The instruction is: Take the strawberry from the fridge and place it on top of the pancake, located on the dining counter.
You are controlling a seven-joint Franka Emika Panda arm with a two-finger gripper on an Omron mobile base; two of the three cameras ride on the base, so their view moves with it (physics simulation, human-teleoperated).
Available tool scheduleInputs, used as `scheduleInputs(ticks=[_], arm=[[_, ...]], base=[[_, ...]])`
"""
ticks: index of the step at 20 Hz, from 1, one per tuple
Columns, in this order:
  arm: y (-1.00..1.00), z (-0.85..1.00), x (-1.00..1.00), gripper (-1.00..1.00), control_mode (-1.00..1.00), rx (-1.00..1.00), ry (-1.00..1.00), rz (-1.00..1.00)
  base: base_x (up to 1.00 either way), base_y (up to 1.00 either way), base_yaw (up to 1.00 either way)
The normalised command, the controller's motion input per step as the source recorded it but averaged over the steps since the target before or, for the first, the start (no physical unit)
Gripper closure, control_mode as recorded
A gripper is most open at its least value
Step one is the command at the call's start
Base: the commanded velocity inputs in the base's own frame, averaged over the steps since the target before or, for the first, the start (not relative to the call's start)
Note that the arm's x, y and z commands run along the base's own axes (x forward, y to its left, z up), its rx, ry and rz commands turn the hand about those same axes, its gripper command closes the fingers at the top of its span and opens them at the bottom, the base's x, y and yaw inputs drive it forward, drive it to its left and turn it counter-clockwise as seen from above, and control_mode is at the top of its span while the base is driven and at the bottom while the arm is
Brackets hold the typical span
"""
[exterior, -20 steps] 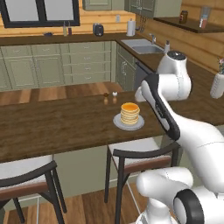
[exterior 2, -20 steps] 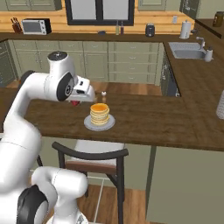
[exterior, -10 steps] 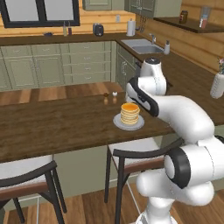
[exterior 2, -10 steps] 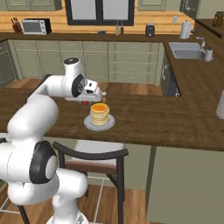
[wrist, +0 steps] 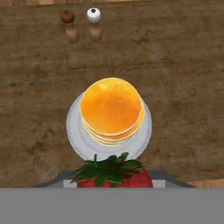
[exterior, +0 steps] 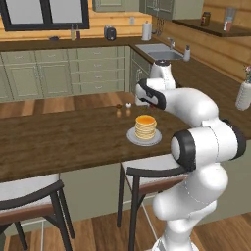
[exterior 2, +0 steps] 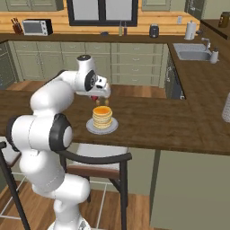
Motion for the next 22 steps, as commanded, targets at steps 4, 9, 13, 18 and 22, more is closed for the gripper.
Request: scheduleInputs(ticks=[4, 9, 13, 18, 22], arm=[[-0.25, -0.17, 0.9, 1.0, -1.0, 0.03, -0.04, -0.01], [-0.04, -0.34, 0.12, 1.0, -1.0, 0.0, 0.0, 0.0], [0.04, -0.31, -0.13, 1.0, -1.0, 0.0, 0.0, 0.0], [0.1, -0.44, 0.08, 1.0, -1.0, -0.01, 0.0, 0.0], [0.12, -0.5, 0.2, 1.0, -1.0, -0.06, -0.01, 0.0]], base=[[0.0, 0.0, 0.0], [0.0, 0.0, 0.0], [0.0, 0.0, 0.0], [0.0, 0.0, 0.0], [0.0, 0.0, 0.0]])
